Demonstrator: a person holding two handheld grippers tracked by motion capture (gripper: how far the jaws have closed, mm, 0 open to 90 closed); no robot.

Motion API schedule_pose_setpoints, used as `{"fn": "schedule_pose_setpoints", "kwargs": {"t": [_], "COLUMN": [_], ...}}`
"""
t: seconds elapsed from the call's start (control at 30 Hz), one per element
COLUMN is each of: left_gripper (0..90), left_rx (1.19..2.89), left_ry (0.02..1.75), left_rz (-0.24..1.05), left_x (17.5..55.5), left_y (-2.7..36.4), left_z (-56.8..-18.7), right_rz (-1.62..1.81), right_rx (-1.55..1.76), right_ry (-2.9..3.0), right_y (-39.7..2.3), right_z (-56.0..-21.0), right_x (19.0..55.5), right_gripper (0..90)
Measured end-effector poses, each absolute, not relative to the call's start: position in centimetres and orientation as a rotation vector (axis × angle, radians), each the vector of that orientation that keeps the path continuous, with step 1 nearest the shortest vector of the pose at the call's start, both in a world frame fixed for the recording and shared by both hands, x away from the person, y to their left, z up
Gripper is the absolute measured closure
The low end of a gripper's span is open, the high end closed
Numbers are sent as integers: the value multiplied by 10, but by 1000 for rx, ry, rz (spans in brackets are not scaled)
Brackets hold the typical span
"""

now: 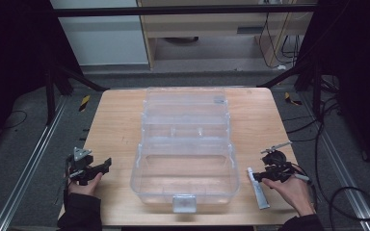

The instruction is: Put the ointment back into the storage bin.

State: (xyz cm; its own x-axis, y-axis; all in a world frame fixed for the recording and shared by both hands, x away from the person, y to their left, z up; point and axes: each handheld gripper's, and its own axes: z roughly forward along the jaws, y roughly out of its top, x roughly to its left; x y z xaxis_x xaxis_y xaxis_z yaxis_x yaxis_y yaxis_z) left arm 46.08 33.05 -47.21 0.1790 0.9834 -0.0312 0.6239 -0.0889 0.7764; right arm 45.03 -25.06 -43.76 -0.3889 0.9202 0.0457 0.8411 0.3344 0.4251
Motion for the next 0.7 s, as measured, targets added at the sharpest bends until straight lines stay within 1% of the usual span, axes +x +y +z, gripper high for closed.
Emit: {"fn": "schedule_pose_setpoints", "kwargs": {"t": [0.17, 0.2, 0.3, 0.7], "left_gripper": [257, 258, 258, 261], "left_rx": [1795, 1800, 1803, 1814], "left_ry": [1517, 1515, 1514, 1509], "left_rz": [685, 685, 684, 677], "left_x": [461, 461, 461, 461], "left_y": [330, 330, 330, 329], "left_z": [-472, -472, -472, -473], "right_rz": [553, 532, 515, 448], "right_rx": [1610, 1599, 1625, 1641], "right_ry": [2432, 2457, 2460, 2518], "right_y": [-245, -244, -241, -235], "right_z": [-442, -445, -446, -455], "right_x": [452, 453, 454, 459], "right_gripper": [471, 492, 518, 581]}}
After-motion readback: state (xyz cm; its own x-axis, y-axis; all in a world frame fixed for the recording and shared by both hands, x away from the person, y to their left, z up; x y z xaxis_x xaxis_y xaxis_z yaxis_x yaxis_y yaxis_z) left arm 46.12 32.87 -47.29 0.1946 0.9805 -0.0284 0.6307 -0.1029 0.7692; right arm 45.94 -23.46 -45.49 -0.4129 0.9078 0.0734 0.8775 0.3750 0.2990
